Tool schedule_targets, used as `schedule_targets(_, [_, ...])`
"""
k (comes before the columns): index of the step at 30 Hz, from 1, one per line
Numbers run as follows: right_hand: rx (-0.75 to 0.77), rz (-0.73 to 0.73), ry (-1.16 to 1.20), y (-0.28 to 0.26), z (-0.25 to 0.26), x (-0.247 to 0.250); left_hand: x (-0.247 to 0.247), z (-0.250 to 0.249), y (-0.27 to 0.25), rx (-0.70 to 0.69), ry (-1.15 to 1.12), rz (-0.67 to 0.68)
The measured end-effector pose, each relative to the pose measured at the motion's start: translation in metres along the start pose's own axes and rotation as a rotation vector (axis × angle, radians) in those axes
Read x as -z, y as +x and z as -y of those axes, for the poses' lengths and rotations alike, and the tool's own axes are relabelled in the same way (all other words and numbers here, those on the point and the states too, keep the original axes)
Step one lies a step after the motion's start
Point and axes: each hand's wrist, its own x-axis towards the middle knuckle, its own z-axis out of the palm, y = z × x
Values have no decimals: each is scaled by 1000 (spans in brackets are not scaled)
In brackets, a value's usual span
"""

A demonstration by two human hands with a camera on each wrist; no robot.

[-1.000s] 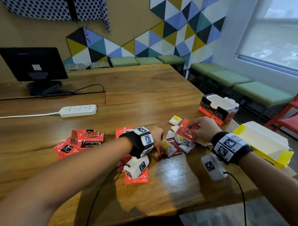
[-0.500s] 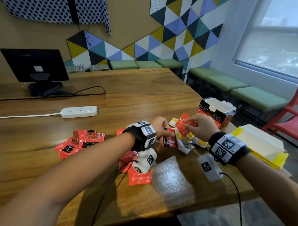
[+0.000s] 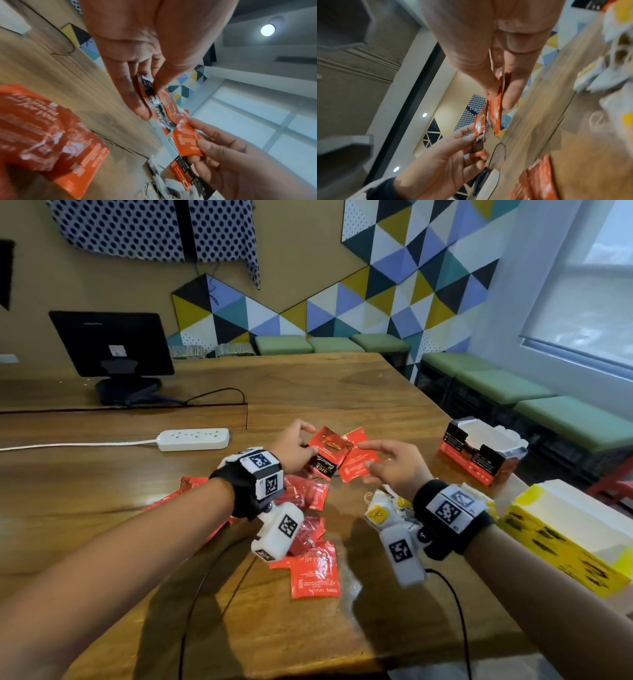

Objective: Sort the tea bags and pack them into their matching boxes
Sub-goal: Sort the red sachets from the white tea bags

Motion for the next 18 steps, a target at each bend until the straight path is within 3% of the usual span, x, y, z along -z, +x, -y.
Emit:
schedule_targets(4, [-111,124,273,4,14,-41,26,13,-12,55,-16,0])
schedule_targets(8, [-115,269,249,9,17,-73,58,30,-29,66,15,-74])
schedule_targets(13, [98,558,-425,3,10,-83,108,55,-42,69,322,-209])
schedule_targets(18, [181,737,-1004,-18,4,-83,134,94,-50,182,558,-137])
